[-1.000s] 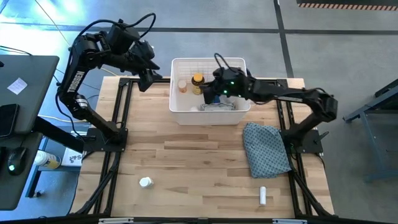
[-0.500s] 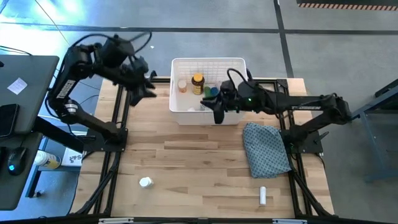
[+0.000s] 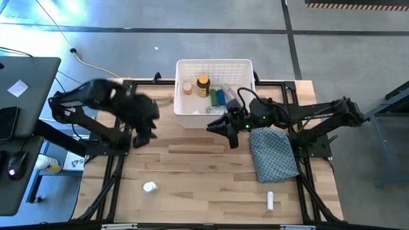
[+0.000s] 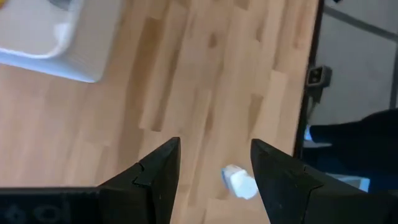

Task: Pick & place medical supplies in basket/bin
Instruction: Put the white and blue medicine bottle into the white bin

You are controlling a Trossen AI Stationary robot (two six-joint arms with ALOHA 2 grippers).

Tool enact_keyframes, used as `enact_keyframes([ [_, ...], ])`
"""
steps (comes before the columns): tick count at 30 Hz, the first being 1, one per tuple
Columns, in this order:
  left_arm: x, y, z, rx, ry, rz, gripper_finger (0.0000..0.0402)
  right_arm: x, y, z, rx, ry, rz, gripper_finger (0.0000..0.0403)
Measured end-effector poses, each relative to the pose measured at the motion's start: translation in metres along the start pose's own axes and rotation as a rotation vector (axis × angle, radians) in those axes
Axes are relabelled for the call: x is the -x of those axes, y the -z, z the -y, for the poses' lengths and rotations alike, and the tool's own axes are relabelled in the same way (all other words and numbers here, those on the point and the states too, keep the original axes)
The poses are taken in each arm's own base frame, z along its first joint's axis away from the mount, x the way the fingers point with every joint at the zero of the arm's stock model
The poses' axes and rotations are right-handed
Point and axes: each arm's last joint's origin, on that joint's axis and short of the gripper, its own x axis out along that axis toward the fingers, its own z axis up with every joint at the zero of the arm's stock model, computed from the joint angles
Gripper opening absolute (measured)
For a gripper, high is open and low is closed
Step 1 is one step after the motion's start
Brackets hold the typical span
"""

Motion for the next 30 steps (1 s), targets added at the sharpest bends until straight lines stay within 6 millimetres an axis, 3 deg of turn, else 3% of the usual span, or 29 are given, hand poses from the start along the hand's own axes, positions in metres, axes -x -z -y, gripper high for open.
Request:
enact_keyframes([
  [11,-0.020,0.025,0.059,0.010,0.044,-0.153,0.0227,0.022,0.048,-0.041,-0.003,0.102,-0.189,0.0074],
  [20,-0.057,0.042,0.109,-0.081,0.015,-0.307,0.0227,0.035,0.072,-0.072,-0.005,0.072,-0.212,0.0074],
  [25,-0.080,0.042,0.122,-0.085,-0.037,-0.353,0.0237,0.039,0.078,-0.079,-0.046,0.058,-0.234,0.0074],
  [30,-0.082,0.043,0.123,-0.088,-0.036,-0.362,0.0262,0.044,0.085,-0.085,-0.052,0.111,-0.211,0.0074],
])
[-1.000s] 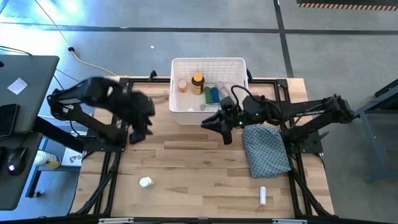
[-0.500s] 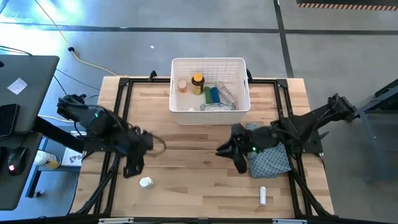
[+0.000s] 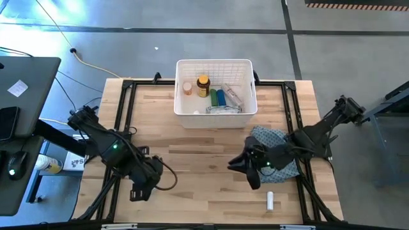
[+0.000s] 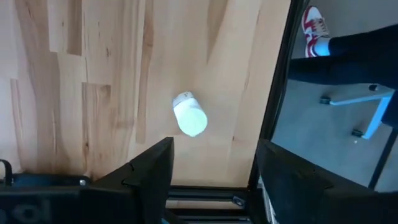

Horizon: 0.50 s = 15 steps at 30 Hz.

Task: Pick & place medical supplies in basket/bin
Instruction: Put the white and blue medicine bottle into the white bin

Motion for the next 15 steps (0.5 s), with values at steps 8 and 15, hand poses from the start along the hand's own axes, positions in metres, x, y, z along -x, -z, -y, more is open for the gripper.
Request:
enact_keyframes([
  [8,-0.001,0.006,0.006,0.077,0.004,-0.007,0.0313,0.005,0.008,-0.004,0.011,0.085,0.076,0.0074],
  [15,-0.026,0.023,0.008,0.098,-0.085,-0.076,0.0323,0.010,0.012,-0.008,-0.051,0.137,0.149,0.0074],
])
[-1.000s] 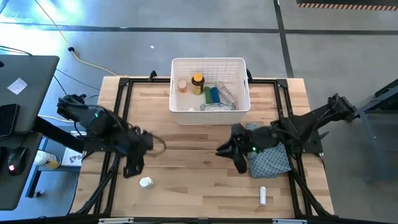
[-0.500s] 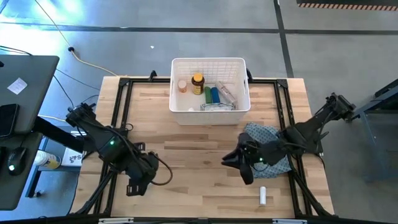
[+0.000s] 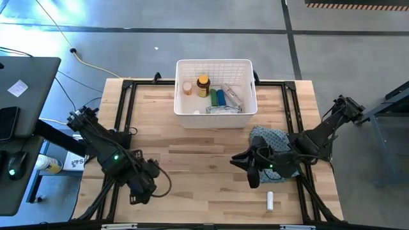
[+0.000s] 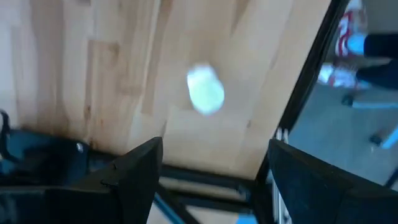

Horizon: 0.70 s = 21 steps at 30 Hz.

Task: Pick & place medical supplies in basket/bin
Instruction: Put the white and blue medicine bottle into the white bin

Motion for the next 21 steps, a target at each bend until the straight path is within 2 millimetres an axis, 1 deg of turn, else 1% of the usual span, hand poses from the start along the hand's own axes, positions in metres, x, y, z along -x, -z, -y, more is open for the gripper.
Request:
enact_keyframes([
  [4,-0.009,0.007,0.002,-0.002,-0.020,-0.028,0.0312,0.004,0.004,-0.001,0.002,0.026,0.028,0.0074],
  [9,-0.007,0.024,0.014,0.016,-0.019,0.085,0.0298,0.006,0.007,-0.002,-0.067,0.030,0.020,0.0074],
  [12,-0.007,0.039,0.022,0.002,-0.025,0.118,0.0295,0.006,0.007,-0.002,-0.087,0.028,0.019,0.0074],
  [14,-0.010,0.045,0.026,0.012,-0.002,0.141,0.0294,0.006,0.007,-0.002,-0.094,0.027,0.017,0.0074],
  [18,-0.033,0.054,0.035,0.016,0.021,0.145,0.0294,0.006,0.007,-0.003,-0.146,0.016,0.013,0.0074],
  [21,-0.056,0.061,0.033,0.037,0.020,0.069,0.0294,0.005,0.009,-0.005,-0.159,0.007,0.007,0.0074],
])
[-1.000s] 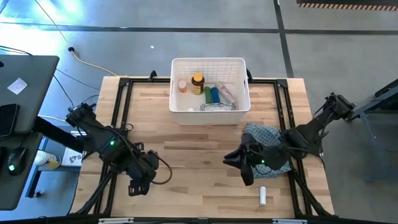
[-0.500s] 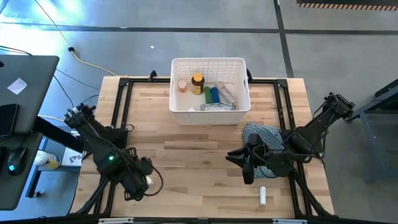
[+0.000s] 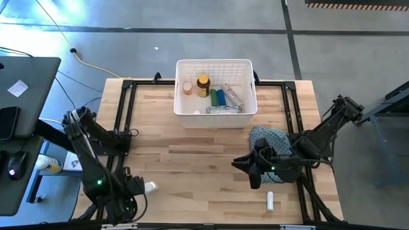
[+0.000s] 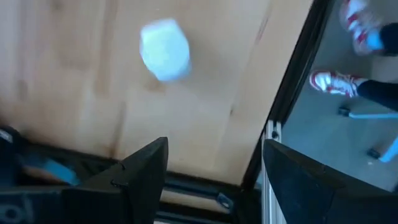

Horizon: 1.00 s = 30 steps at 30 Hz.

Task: Pick & place medical supplies in basket/bin
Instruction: Put the white and blue medicine bottle into the white bin

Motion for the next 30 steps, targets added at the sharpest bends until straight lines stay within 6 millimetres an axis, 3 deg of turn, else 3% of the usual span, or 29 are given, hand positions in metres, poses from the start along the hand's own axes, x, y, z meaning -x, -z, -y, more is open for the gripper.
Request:
enact_keyframes([
  [4,-0.018,-0.001,-0.002,0.071,0.017,-0.013,0.0294,-0.002,0.003,0.000,0.038,0.005,-0.015,0.0074],
  [16,-0.022,-0.040,-0.022,0.355,-0.045,0.015,0.0294,0.001,0.012,0.003,0.154,-0.015,-0.148,0.0074],
  [23,-0.039,-0.070,-0.034,0.397,-0.122,-0.056,0.0294,0.001,0.014,0.006,0.212,0.004,-0.185,0.0074],
  [30,-0.042,-0.090,-0.040,0.440,-0.076,-0.074,0.0300,0.002,0.017,0.009,0.242,0.003,-0.259,0.0074],
])
